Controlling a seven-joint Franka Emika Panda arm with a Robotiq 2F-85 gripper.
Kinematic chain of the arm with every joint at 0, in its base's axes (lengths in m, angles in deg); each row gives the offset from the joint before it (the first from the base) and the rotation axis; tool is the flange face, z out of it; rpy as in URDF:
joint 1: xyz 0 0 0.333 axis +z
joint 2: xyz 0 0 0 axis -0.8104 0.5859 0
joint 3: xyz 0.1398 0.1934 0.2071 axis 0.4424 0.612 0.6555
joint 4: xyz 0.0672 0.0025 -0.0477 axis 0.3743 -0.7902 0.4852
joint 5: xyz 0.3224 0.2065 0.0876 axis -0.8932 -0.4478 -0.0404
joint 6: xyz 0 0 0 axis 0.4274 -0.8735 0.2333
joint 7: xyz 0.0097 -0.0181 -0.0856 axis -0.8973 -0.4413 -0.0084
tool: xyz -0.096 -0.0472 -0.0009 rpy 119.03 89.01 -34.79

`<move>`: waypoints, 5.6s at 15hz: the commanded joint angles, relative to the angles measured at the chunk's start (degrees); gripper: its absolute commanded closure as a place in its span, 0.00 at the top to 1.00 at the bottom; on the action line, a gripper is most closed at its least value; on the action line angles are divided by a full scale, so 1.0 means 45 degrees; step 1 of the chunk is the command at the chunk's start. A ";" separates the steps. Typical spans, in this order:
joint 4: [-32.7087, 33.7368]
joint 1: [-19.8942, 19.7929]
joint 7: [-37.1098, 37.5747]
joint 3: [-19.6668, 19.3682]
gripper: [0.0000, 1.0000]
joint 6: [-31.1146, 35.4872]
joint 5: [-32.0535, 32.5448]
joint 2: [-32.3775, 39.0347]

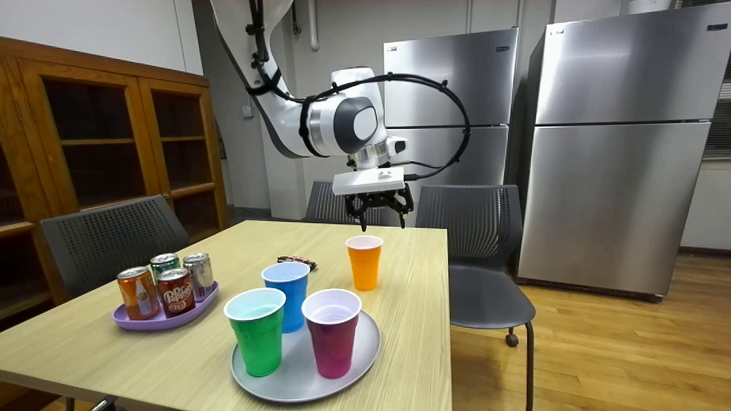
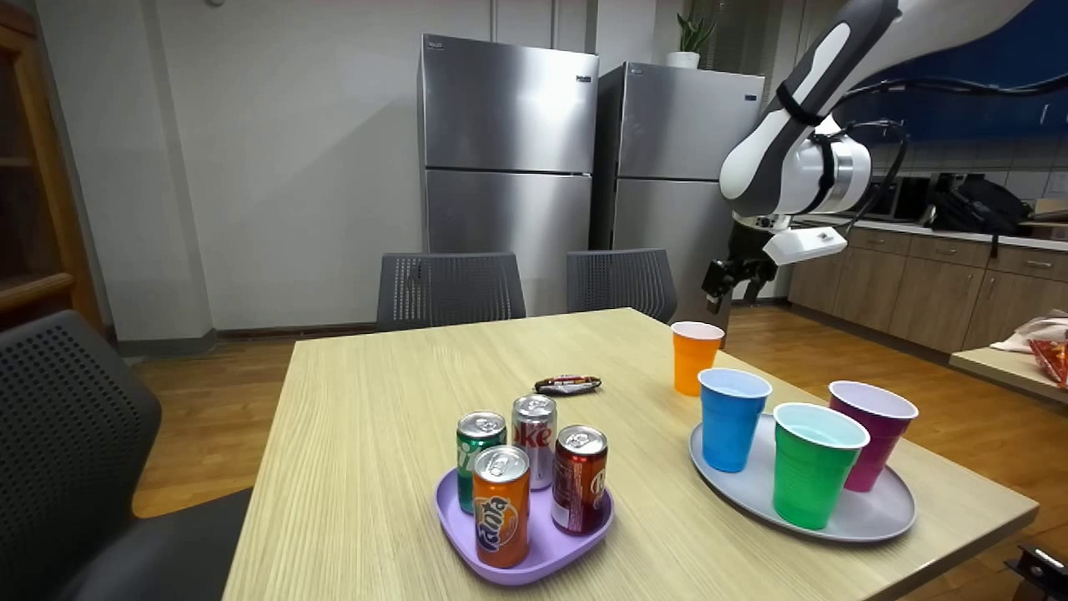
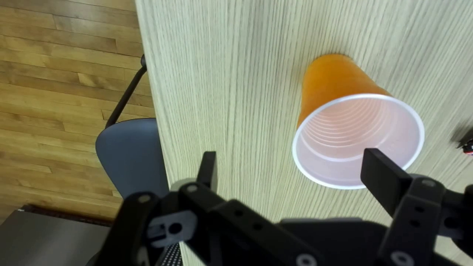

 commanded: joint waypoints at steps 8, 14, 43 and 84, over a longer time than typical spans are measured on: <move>0.0525 -0.0176 0.0589 0.0352 1.00 -0.0265 0.0169 0.0494; 0.1168 -0.0318 0.0869 0.0563 1.00 -0.0435 -0.0064 0.1072; 0.2739 -0.0338 0.1895 0.0681 0.00 -0.1474 -0.0174 0.2406; -0.4410 -0.1531 -0.1844 0.0845 0.01 -0.1433 -0.2461 -0.3624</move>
